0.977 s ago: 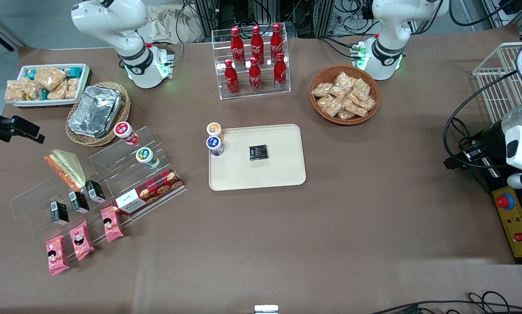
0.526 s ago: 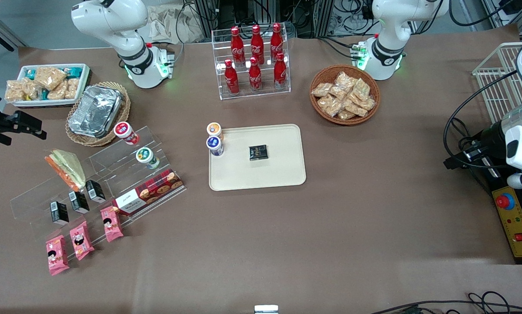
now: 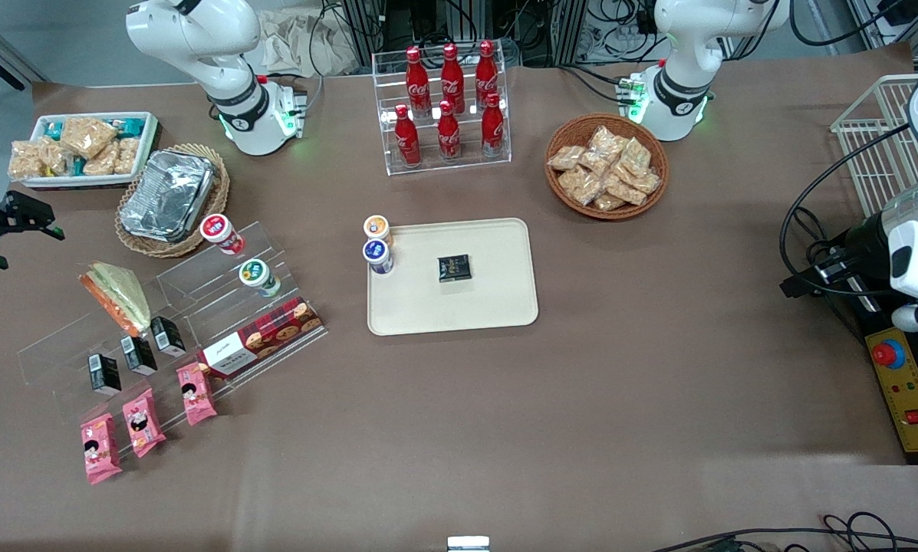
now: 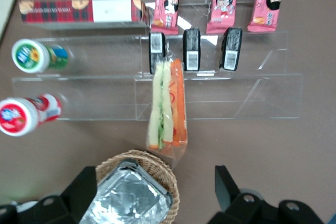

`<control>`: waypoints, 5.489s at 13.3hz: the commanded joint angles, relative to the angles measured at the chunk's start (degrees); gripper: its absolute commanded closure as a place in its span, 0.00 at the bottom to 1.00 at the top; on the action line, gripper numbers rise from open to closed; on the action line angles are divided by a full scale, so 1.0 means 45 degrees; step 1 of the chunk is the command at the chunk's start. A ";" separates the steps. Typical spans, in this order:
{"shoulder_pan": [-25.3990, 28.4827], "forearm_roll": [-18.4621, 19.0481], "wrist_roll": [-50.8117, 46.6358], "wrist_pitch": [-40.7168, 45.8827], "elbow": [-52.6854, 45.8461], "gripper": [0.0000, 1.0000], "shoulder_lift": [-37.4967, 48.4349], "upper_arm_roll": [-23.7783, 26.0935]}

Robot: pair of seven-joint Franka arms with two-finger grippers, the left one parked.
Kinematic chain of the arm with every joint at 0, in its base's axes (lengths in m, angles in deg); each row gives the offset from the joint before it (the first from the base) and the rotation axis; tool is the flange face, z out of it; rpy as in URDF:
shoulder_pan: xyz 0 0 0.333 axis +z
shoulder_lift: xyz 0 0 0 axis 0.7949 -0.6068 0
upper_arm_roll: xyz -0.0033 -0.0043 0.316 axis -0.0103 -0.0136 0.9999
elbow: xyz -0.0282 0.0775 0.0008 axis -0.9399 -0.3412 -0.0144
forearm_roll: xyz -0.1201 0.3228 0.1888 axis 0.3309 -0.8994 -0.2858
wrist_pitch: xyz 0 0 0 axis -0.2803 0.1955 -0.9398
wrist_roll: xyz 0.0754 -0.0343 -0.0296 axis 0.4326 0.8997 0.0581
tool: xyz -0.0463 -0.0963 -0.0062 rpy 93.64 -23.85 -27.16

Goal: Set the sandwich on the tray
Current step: 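Move the right gripper down to the wrapped sandwich in the acrylic stand, then close the right gripper on the wrapped cucumber-carrot sandwich, then lift the sandwich out of the stand and carry it toward the cream tray, then lower the held sandwich onto the cream tray beside the black box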

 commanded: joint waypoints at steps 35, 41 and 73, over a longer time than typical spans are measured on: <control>0.3610 -0.0904 -0.6807 0.0422 -0.0860 1.00 -0.0578 0.0213; 0.6813 -0.0904 -1.2610 -0.0180 -0.0860 1.00 -0.0928 0.0213; 1.2795 -0.3482 -3.3478 -0.7702 -0.4141 0.80 -1.0070 0.0740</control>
